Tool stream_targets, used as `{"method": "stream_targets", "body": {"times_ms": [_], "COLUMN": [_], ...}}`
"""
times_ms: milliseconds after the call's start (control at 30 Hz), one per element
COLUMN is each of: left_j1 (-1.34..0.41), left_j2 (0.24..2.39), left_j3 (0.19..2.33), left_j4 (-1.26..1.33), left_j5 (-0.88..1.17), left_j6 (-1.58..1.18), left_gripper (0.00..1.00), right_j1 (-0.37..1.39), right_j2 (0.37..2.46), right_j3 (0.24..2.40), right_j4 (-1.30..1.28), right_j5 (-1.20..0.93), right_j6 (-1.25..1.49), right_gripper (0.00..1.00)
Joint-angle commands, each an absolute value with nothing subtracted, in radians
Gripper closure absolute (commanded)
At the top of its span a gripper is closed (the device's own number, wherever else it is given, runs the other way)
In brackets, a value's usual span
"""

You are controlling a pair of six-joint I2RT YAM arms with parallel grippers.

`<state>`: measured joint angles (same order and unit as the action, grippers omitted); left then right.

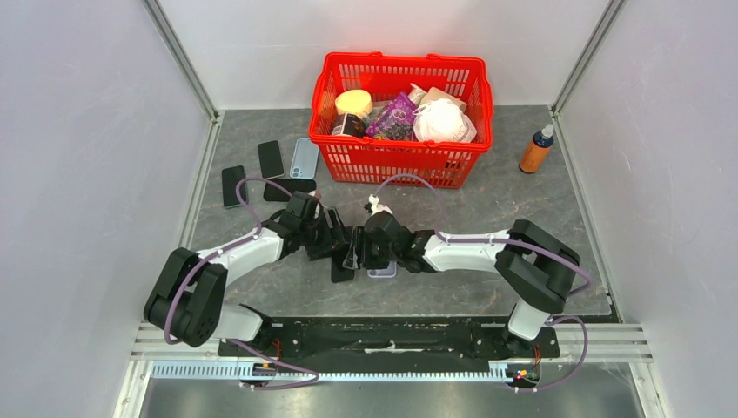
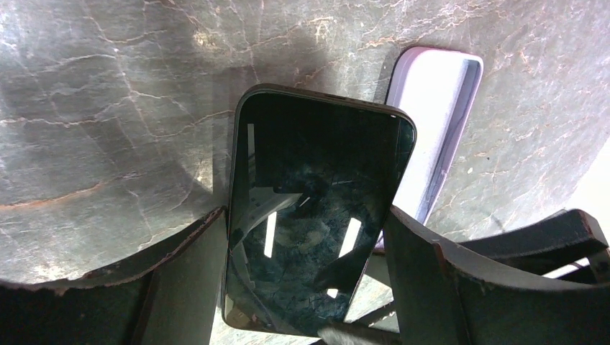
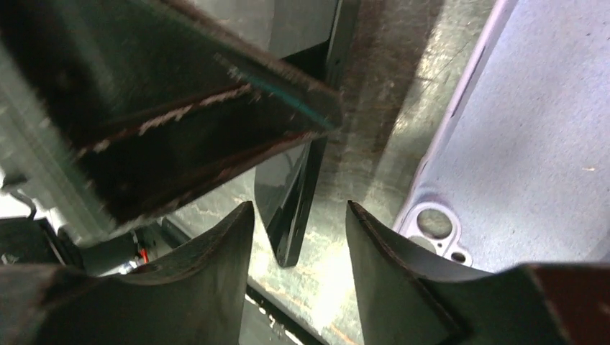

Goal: Put the phone into the phone case

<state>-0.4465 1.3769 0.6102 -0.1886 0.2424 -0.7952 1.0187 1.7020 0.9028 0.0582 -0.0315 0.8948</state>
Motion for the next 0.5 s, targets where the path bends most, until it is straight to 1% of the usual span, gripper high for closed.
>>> {"method": "stream_targets", "body": {"times_ms": [0, 133, 200, 233, 300, 333, 367, 400, 433, 467], "left_j1": [-0.443, -0.439, -0.437, -0.438, -0.436, -0.435, -0.434, -0.434, -0.434, -0.434], "left_j2": [1.367, 1.356, 1.351, 1.347, 1.327, 1.306, 1.281, 1.24, 1.201, 1.154], "left_j3": [0.561, 0.552, 0.545, 0.542, 0.534, 0.533, 0.533, 0.534, 0.539, 0.551], "left_j4": [-0.218, -0.209, -0.203, -0.202, -0.207, -0.213, -0.232, -0.247, -0.263, -0.294], "left_j5": [0.273, 0.279, 0.284, 0.285, 0.284, 0.283, 0.27, 0.26, 0.244, 0.215], "left_j6": [-0.819, -0.826, -0.83, -0.831, -0.83, -0.825, -0.819, -0.804, -0.789, -0.774], "left_gripper": [0.48, 0.48, 0.48, 0.48, 0.47, 0.39, 0.31, 0.19, 0.12, 0.08], "right_j1": [1.025, 1.026, 1.026, 1.025, 1.027, 1.026, 1.026, 1.026, 1.026, 1.025], "right_j2": [1.757, 1.799, 1.811, 1.813, 1.812, 1.807, 1.797, 1.787, 1.773, 1.757], "right_j3": [0.952, 0.955, 0.957, 0.956, 0.953, 0.951, 0.947, 0.942, 0.936, 0.932], "right_j4": [0.121, 0.165, 0.177, 0.182, 0.189, 0.187, 0.185, 0.18, 0.175, 0.162], "right_j5": [0.032, 0.038, 0.045, 0.048, 0.052, 0.054, 0.056, 0.062, 0.064, 0.069], "right_j6": [0.918, 0.932, 0.938, 0.943, 0.951, 0.954, 0.958, 0.962, 0.968, 0.97], "right_gripper": [0.47, 0.56, 0.64, 0.69, 0.9, 0.99, 1.0, 1.0, 1.0, 1.0]}}
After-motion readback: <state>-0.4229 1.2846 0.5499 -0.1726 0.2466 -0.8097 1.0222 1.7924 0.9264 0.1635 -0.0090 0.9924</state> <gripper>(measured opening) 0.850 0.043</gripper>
